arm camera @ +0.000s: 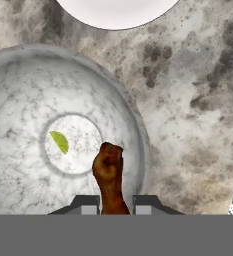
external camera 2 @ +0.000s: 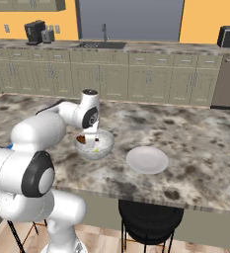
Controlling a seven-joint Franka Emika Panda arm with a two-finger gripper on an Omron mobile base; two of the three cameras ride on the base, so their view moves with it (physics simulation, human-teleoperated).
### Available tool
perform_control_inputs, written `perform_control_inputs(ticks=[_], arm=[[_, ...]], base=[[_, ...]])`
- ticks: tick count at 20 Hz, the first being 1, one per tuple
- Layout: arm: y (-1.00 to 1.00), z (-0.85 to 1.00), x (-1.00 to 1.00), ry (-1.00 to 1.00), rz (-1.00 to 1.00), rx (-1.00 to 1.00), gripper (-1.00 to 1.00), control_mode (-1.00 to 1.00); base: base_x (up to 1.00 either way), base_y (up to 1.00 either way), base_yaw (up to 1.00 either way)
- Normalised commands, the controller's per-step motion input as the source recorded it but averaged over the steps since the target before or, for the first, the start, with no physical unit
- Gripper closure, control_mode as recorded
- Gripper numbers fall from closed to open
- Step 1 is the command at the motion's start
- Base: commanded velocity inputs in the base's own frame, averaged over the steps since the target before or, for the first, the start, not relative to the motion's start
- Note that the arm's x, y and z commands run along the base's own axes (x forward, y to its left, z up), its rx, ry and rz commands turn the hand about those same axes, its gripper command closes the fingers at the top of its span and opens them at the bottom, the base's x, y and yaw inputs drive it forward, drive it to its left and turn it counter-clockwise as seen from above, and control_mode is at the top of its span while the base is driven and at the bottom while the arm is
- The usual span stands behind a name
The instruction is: Pick the chicken drumstick and lemon wedge from their plates and place them in the bowl. Then put the bowl in the fridge.
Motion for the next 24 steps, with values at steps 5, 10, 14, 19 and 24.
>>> perform_control_inputs(ticks=[5,10,14,19,24], arm=[[0.03,-0.17,0.01,-0.02,-0.10,-0.05,1.00,-1.00],[0.00,-0.13,0.15,0.00,-0.05,0.00,1.00,-1.00],[0.00,-0.10,0.11,0.00,-0.01,0.00,-1.00,-1.00],[0.00,-0.06,0.10,0.00,0.00,0.00,-1.00,-1.00],[0.00,0.02,0.05,0.00,0.00,0.01,-1.00,-1.00]], base=[[0.00,0.00,0.00],[0.00,0.00,0.00],[0.00,0.00,0.00],[0.00,0.00,0.00],[0.00,0.00,0.00]])
